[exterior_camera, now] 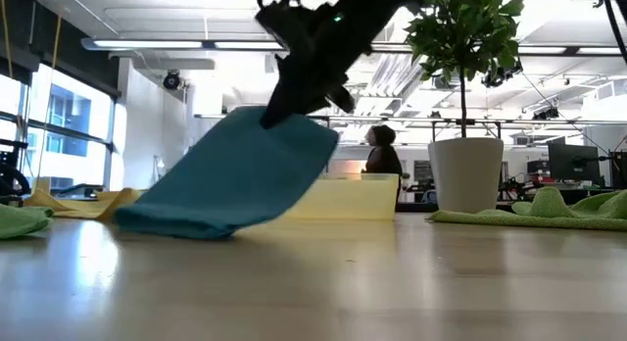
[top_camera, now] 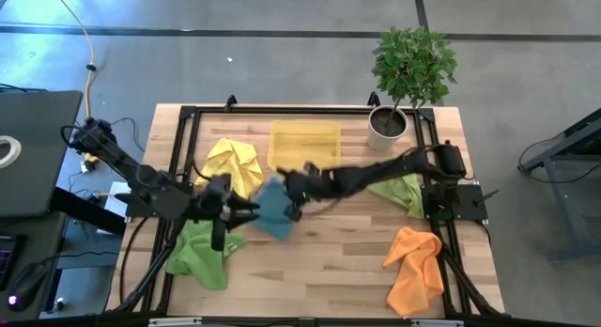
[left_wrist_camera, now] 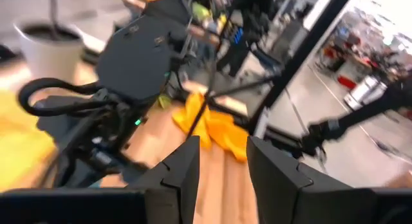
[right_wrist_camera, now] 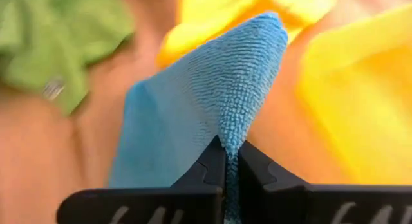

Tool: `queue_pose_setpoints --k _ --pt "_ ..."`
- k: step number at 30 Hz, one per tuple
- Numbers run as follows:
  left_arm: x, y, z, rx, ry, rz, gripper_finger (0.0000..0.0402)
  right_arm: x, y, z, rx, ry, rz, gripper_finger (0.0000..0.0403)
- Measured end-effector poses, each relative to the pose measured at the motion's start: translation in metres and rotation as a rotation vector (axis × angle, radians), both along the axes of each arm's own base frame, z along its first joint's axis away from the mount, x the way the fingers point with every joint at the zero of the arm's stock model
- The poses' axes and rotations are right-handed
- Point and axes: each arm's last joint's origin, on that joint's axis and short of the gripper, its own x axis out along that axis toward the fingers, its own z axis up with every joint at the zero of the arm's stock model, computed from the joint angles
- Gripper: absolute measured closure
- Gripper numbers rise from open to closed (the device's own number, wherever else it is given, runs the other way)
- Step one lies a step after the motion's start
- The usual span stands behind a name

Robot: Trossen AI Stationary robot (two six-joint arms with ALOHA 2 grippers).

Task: Fold microfiber towels
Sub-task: Put the folded blue microfiber cloth into the yellow bin

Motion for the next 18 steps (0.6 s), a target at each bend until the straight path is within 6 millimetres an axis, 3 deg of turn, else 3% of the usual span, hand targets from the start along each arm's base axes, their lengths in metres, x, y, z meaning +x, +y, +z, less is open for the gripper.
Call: queue_pose_setpoints --k 6,12,18 --pt "-0.018 0.02 0.017 0.1 -0.061 0.102 0.0284 0.008 -0.066 0.025 -0.087 -0.053 -0.072 0.0402" --pt "-0.029 0.033 0.026 0.173 -0.082 0.207 0.0284 -0.004 -0.131 0.028 -0.024 -0.08 -0.293 0.0403" --pt "-0.034 0.041 0.03 0.216 -0.083 0.278 0.0284 -0.015 -0.166 0.027 -0.003 -0.081 -0.441 0.0403"
